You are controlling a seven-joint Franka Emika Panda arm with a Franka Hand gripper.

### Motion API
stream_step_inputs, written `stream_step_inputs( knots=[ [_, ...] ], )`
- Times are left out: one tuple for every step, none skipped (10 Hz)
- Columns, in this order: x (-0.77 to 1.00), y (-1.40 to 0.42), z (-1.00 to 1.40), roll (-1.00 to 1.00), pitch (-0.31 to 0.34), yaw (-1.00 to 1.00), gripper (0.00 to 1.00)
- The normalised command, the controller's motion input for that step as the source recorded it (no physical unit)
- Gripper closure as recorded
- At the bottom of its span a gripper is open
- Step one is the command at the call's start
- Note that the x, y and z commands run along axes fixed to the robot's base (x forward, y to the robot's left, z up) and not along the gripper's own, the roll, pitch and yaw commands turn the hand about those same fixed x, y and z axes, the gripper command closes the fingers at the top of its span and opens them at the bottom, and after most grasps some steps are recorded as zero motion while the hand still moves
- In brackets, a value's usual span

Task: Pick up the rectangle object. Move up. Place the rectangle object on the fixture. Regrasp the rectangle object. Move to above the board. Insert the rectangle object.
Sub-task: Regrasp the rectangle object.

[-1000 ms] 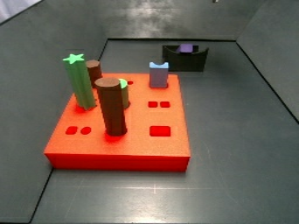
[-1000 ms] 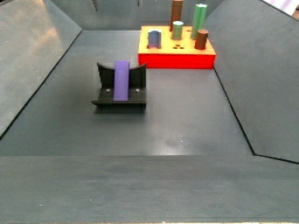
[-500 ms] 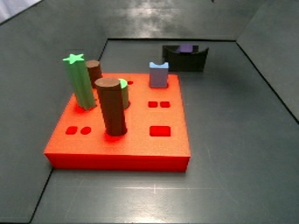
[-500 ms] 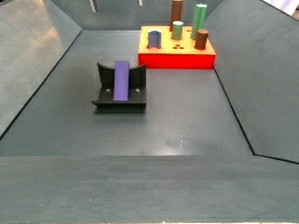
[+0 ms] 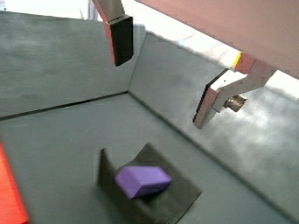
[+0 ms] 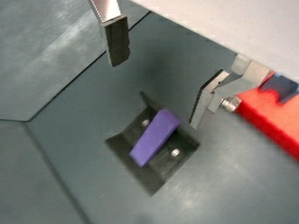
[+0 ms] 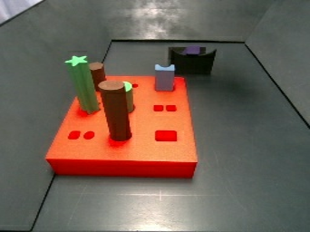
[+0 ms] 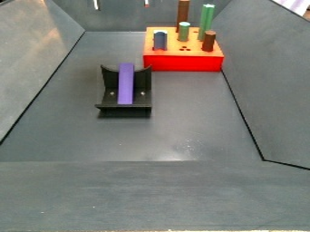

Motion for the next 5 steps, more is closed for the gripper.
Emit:
stream_step_inputs(
  knots=[
    [0.03, -0.02, -0.01, 1.0, 0.022, 0.04, 0.0],
    [0.05, -0.03, -0.01, 1.0, 0.039, 0.05, 0.0],
    [0.07, -0.03, -0.01, 1.0, 0.059, 0.06, 0.0],
    [0.08, -0.03, -0.01, 1.0, 0.083, 0.07, 0.0],
    [0.08, -0.03, -0.01, 1.0, 0.109, 0.09, 0.0]
  ],
)
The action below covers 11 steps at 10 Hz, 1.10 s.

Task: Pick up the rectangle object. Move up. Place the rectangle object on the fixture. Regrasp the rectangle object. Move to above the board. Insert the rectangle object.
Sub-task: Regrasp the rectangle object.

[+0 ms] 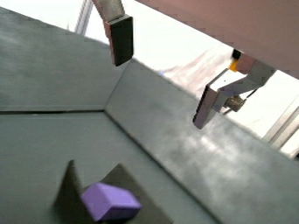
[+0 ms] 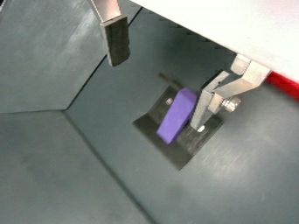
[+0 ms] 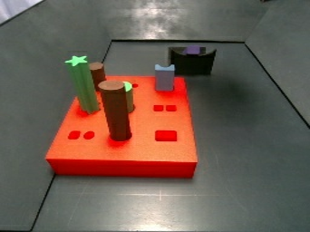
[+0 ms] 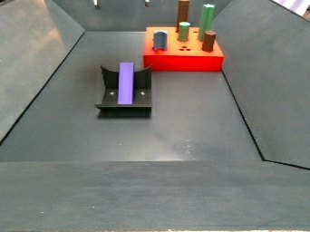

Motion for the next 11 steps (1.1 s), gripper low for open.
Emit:
stream_step_inputs(
  knots=[
    [0.09, -0.04, -0.01, 0.8, 0.124, 0.1, 0.0],
    [0.09, -0.04, -0.01, 0.6, 0.118, 0.12, 0.0],
    [0.09, -0.04, -0.02, 0.47, 0.113, 0.12, 0.0],
    [0.08, -0.02, -0.01, 0.26, 0.081, 0.15, 0.0],
    [0.07, -0.03, -0.01, 0.21, 0.062, 0.15, 0.0],
    [0.03, 0.07, -1.0, 0.29, -0.029, 0.06, 0.0],
    [0.03, 0.07, -1.0, 0.28, -0.039, 0.05, 0.0],
    [0.04, 0.06, -1.0, 0.22, -0.049, 0.04, 0.0],
    [0.04, 0.06, -1.0, 0.18, -0.053, 0.03, 0.0],
    [0.05, 0.05, -1.0, 0.1, -0.059, 0.02, 0.0],
    [0.06, 0.05, -1.0, 0.08, -0.057, 0.01, 0.0]
  ],
)
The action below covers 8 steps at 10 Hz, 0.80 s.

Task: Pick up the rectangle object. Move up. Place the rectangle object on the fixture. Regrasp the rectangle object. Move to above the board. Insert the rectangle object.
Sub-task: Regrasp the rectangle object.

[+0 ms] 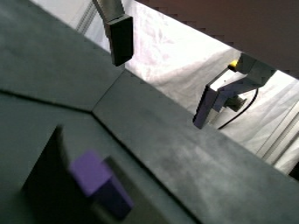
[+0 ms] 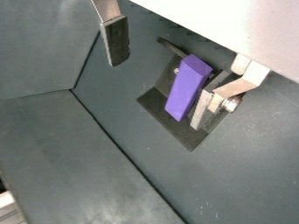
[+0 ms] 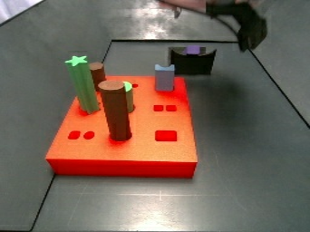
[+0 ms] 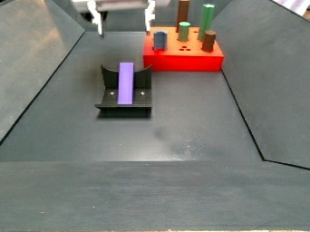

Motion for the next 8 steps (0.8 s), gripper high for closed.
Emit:
stream_step_inputs(
  knots=[
    [0.07, 0.05, -1.0, 0.06, -0.051, 0.01, 0.0],
    [0.08, 0.04, -1.0, 0.06, -0.049, 0.0, 0.0],
    [0.09, 0.04, -1.0, 0.06, -0.035, 0.0, 0.0],
    [0.1, 0.03, -1.0, 0.06, -0.026, 0.0, 0.0],
    [0.1, 0.02, -0.9, 0.06, -0.019, 0.0, 0.0],
    [0.09, 0.02, -0.75, 0.06, -0.017, 0.01, 0.0],
    [0.07, 0.01, -0.55, 0.06, -0.02, 0.01, 0.0],
    [0.07, 0.01, -0.46, 0.06, -0.026, 0.02, 0.0]
  ],
)
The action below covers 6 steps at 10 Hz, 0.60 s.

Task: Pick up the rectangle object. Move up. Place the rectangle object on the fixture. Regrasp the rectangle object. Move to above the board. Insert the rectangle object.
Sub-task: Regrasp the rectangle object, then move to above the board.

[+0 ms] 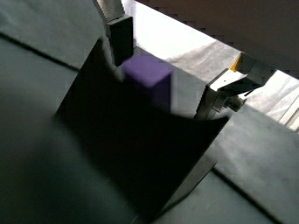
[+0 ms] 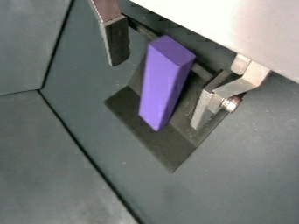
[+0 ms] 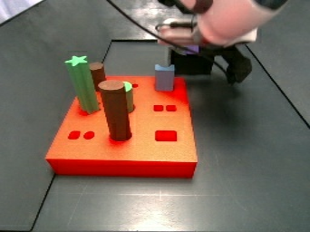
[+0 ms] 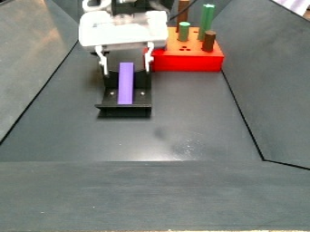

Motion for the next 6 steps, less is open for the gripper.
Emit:
stream_step_inputs(
  knots=[
    [0.06, 0.01, -0.31, 0.05, -0.03, 0.02, 0.0],
    [0.03, 0.0, -0.17, 0.04, -0.02, 0.03, 0.0],
    [0.0, 0.0, -0.33, 0.0, 0.0, 0.0, 1.0],
    [0.04, 0.06, 1.0, -0.12, 0.177, 0.12, 1.0],
    [0.04, 0.06, 1.0, -0.12, 0.179, 0.11, 1.0],
    [0.04, 0.06, 1.0, -0.13, 0.166, 0.12, 1.0]
  ],
)
